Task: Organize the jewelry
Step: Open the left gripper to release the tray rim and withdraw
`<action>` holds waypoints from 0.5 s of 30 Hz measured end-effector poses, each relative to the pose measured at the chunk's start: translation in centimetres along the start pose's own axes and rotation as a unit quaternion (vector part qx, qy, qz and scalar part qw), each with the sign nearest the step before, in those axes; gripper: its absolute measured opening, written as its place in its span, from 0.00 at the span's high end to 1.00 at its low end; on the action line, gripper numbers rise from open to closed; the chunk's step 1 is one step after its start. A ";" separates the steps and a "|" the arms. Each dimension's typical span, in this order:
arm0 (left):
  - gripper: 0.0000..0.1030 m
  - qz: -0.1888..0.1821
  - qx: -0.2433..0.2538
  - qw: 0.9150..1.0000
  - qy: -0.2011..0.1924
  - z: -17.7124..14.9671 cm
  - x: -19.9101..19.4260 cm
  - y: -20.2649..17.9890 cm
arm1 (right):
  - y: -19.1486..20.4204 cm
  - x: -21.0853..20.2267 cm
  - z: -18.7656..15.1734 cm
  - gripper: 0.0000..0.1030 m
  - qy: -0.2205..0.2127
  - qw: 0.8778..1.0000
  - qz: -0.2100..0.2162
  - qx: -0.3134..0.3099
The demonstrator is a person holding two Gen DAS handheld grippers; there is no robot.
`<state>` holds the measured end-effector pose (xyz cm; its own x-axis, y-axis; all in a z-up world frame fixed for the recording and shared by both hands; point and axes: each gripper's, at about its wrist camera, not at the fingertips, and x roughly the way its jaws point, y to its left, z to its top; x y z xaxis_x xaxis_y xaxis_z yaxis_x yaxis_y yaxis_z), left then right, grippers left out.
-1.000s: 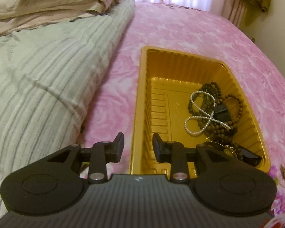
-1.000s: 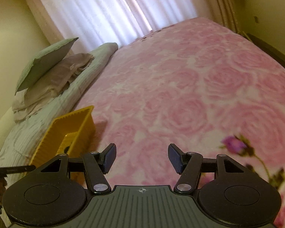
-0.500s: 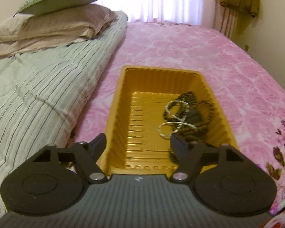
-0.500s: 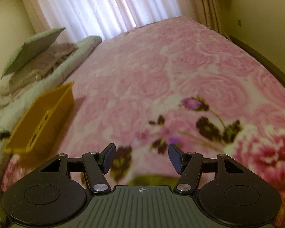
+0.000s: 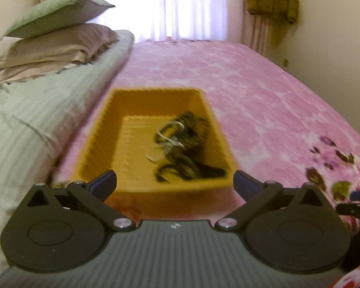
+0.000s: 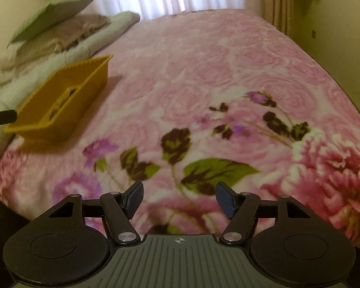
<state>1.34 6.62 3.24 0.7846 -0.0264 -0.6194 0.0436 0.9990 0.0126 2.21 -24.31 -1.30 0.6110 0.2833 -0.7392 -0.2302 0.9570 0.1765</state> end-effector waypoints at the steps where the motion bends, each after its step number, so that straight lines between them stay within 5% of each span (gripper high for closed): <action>1: 0.00 -0.004 0.002 1.000 0.006 -0.4 0.1 -0.6 | 0.3 0.1 0.0 0.34 0.004 1.000 0.000 -0.002; 15: 0.01 0.013 -0.047 0.996 0.075 -2.5 1.3 -3.0 | 2.4 0.1 1.4 0.29 0.003 1.000 0.005 -0.012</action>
<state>0.66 3.73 0.42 0.6837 -0.0020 -0.7298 -0.0384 0.9985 -0.0387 2.75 -21.86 -0.01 0.6049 0.2916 -0.7410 -0.2540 0.9526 0.1675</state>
